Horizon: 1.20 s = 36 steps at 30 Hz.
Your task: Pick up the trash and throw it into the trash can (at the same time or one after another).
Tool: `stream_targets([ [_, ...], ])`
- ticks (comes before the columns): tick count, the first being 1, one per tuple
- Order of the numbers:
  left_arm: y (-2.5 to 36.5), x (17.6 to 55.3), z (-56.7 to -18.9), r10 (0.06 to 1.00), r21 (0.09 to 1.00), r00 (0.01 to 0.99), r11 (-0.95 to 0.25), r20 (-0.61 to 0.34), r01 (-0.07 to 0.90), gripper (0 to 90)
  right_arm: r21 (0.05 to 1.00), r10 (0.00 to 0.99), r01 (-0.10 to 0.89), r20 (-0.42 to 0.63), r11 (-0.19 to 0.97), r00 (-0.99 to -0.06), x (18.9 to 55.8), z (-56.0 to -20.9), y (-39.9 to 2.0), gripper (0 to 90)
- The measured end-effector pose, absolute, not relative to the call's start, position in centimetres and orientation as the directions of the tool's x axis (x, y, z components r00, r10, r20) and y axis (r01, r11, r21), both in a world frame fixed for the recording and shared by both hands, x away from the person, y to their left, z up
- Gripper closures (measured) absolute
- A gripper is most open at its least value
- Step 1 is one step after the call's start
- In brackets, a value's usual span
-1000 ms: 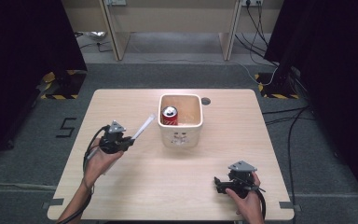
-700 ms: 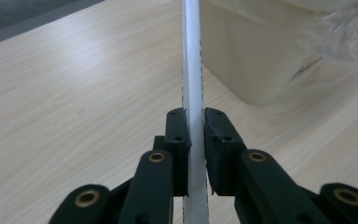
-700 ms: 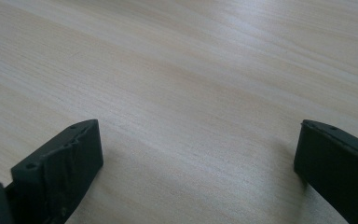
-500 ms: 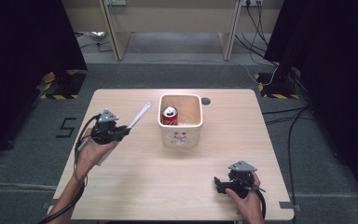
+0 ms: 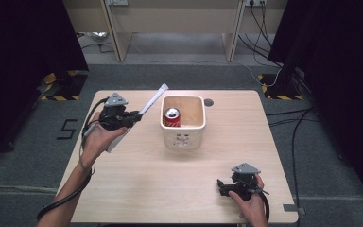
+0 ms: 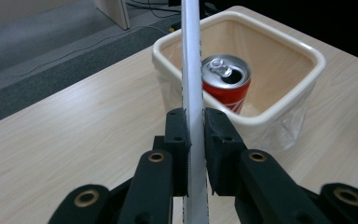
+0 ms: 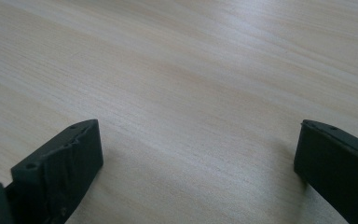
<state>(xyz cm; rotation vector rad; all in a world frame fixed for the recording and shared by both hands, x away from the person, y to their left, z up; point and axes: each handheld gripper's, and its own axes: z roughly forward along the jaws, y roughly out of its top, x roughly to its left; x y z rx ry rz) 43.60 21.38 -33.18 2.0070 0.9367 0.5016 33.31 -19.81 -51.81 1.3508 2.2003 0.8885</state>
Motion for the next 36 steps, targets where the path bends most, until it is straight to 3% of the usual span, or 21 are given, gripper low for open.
stream_targets([
  [36,10.4,49.3,-30.6,0.693,0.85,0.719,-0.351,-0.047,0.394,79.5,0.699,0.894,0.634,-0.015,0.33,-0.448,33.3,-51.8,-19.8,1.4],
])
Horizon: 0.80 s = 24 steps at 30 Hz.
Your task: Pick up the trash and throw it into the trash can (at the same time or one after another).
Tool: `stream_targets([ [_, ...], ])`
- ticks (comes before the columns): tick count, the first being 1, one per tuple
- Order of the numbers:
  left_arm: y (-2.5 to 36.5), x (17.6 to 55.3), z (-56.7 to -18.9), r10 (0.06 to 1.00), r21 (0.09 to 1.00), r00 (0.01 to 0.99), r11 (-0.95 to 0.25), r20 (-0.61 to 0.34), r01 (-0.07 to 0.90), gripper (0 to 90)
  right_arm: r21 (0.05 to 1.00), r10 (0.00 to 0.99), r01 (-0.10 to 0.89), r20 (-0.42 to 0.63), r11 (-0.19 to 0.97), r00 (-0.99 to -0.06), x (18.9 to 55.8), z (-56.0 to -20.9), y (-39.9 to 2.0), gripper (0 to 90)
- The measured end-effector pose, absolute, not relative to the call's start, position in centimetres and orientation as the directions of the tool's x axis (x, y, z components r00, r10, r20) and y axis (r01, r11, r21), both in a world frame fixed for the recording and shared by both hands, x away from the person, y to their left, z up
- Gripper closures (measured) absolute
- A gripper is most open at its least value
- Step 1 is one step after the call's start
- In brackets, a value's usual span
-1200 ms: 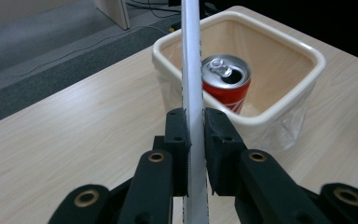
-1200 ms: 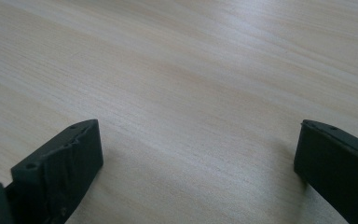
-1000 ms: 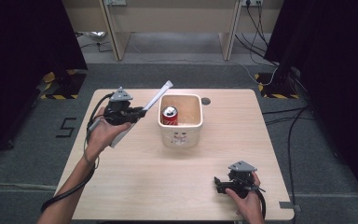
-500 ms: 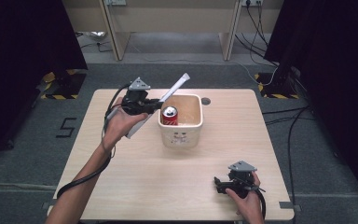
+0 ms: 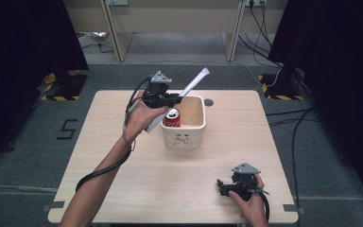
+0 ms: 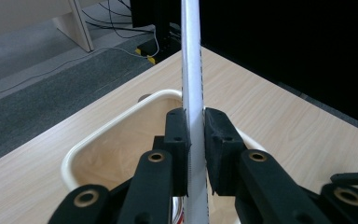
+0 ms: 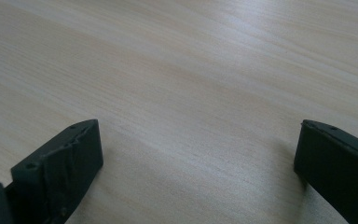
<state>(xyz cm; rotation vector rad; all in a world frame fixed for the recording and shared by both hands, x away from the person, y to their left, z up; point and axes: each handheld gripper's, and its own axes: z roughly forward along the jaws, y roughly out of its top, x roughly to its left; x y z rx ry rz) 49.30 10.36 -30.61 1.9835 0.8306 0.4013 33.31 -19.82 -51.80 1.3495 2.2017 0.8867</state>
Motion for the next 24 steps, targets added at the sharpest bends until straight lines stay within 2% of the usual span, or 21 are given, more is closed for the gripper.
stream_targets([
  [15,6.0,51.8,-31.3,0.688,0.856,0.721,-0.319,-0.086,0.407,79.4,0.699,0.894,0.635,-0.012,0.328,-0.449,33.3,-51.8,-19.8,1.2],
  [24,4.7,53.3,-32.0,0.7,0.854,0.706,-0.299,-0.107,0.425,79.3,0.699,0.893,0.636,-0.007,0.325,-0.449,33.3,-51.8,-19.7,1.2],
])
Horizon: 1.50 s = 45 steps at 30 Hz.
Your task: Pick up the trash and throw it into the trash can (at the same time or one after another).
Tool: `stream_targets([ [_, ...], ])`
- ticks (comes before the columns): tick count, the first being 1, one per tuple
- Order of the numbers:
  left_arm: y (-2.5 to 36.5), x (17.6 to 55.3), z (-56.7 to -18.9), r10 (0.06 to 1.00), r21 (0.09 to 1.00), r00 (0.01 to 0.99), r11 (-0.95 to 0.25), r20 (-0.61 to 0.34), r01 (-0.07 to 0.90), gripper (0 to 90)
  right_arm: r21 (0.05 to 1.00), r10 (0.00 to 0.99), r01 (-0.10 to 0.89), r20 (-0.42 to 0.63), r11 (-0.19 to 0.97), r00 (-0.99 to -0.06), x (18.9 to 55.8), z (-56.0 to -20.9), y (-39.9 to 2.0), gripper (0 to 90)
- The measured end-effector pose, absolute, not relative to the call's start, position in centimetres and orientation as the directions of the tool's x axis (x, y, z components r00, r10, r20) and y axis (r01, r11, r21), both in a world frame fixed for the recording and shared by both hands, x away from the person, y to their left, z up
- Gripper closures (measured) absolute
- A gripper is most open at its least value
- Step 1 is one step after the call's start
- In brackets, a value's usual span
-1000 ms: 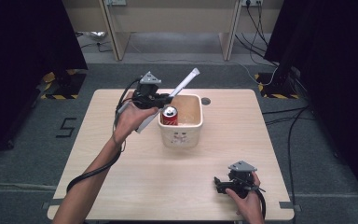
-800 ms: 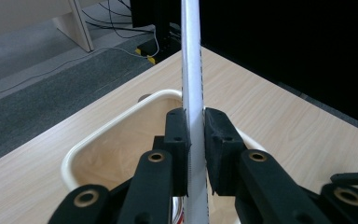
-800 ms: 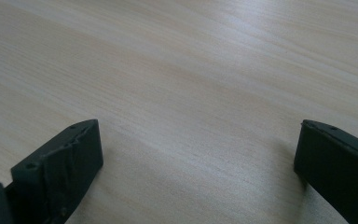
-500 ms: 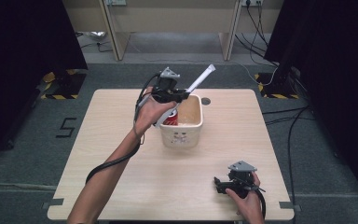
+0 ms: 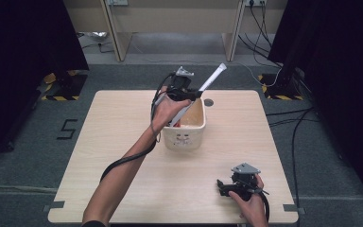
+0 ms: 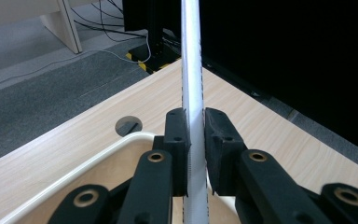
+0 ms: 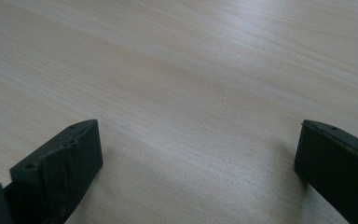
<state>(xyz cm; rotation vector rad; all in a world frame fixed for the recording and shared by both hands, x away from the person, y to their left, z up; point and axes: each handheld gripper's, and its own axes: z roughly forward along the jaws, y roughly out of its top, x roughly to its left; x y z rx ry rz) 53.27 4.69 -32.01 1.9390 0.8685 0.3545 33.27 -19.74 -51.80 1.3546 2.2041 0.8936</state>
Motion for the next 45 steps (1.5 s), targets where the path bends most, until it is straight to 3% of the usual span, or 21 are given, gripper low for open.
stream_targets([
  [30,1.6,55.0,-34.5,0.726,0.844,0.682,-0.309,-0.089,0.439,79.0,0.698,0.891,0.636,-0.006,0.329,-0.454,33.2,-51.8,-19.7,1.1],
  [45,2.1,55.0,-35.4,0.731,0.828,0.679,-0.333,-0.076,0.451,78.3,0.698,0.89,0.635,-0.007,0.331,-0.456,33.2,-51.8,-19.7,1.1],
])
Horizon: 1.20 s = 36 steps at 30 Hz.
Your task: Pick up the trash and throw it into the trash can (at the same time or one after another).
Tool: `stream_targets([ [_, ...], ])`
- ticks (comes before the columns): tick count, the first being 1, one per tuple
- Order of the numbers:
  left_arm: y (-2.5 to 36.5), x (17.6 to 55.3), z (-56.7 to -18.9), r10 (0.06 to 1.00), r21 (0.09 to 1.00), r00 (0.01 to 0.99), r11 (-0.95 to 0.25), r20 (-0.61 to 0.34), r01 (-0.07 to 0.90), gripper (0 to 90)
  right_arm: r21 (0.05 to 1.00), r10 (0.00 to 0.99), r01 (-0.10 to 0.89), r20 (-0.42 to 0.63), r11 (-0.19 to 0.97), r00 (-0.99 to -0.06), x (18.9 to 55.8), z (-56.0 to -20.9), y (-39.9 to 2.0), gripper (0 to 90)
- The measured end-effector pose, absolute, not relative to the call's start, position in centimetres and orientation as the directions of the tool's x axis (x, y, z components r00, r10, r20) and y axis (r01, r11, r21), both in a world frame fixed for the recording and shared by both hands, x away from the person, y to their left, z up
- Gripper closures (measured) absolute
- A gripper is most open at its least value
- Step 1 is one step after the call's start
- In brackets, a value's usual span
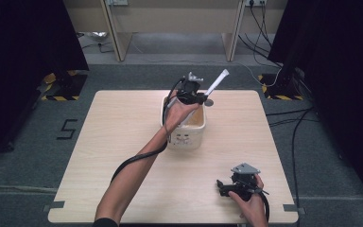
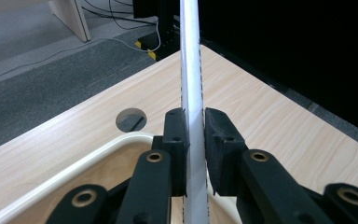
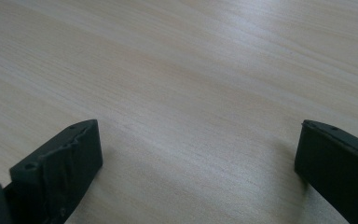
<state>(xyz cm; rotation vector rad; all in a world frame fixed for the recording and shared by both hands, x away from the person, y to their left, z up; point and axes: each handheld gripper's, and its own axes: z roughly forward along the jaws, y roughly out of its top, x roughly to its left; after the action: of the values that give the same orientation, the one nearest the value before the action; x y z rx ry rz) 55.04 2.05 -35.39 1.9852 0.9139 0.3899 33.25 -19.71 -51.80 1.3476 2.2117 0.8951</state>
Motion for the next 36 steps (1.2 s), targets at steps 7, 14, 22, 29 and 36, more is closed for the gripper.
stream_targets([
  [7,2.5,54.9,-35.5,0.733,0.814,0.676,-0.348,-0.072,0.465,75.5,0.698,0.89,0.635,-0.006,0.33,-0.456,33.2,-51.8,-19.7,1.1],
  [14,3.1,54.6,-35.5,0.735,0.805,0.675,-0.365,-0.06,0.469,76.4,0.698,0.89,0.635,-0.006,0.33,-0.456,33.2,-51.8,-19.7,1.1],
  [22,3.7,54.1,-34.9,0.733,0.802,0.678,-0.37,-0.059,0.469,70.4,0.698,0.889,0.634,-0.007,0.332,-0.457,33.3,-51.8,-19.7,1.1],
  [29,4.3,53.3,-34.2,0.721,0.802,0.69,-0.377,-0.06,0.464,64.6,0.698,0.889,0.635,-0.008,0.332,-0.457,33.3,-51.8,-19.7,1.1],
  [36,5.6,52.1,-33.3,0.72,0.8,0.689,-0.369,-0.074,0.472,50.6,0.698,0.89,0.635,-0.007,0.331,-0.456,33.2,-51.8,-19.7,1.1],
])
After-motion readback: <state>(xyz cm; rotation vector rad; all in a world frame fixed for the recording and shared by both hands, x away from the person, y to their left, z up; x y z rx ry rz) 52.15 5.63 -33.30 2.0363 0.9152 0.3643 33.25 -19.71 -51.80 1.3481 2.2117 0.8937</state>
